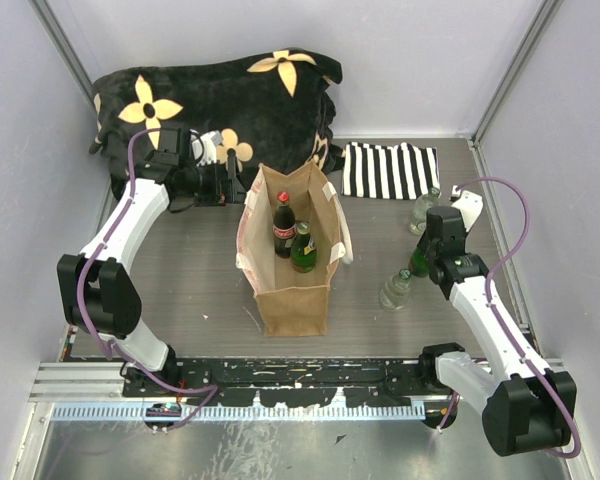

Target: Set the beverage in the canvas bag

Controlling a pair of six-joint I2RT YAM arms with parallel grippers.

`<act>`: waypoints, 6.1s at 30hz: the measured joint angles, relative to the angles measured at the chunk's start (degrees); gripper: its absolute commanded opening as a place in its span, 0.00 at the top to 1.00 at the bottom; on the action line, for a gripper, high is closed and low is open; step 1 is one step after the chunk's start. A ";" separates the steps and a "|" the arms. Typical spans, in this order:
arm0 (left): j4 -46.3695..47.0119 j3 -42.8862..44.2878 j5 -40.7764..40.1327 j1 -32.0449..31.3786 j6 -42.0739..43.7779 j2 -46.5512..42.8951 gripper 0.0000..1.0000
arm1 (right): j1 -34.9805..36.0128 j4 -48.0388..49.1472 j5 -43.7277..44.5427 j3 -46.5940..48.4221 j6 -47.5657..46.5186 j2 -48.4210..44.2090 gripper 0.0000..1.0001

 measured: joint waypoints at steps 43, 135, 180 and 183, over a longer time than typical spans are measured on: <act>1.20 -0.63 0.24 -0.11 -0.63 0.00 0.00 | 35.21 -15.89 -8.00 67.38 -7.28 30.21 0.99; 1.36 -0.33 0.39 -0.11 7.15 -4.76 0.01 | 48.89 11.28 2.05 39.28 -12.24 29.29 0.29; -19.65 -0.76 -5.53 -34.80 55.25 -19.15 0.02 | 19.43 -54.69 -8.79 29.77 21.75 13.53 0.41; -19.54 -0.98 -6.19 -35.10 55.98 -19.26 0.02 | 19.06 -54.31 -9.38 28.09 21.16 13.57 0.46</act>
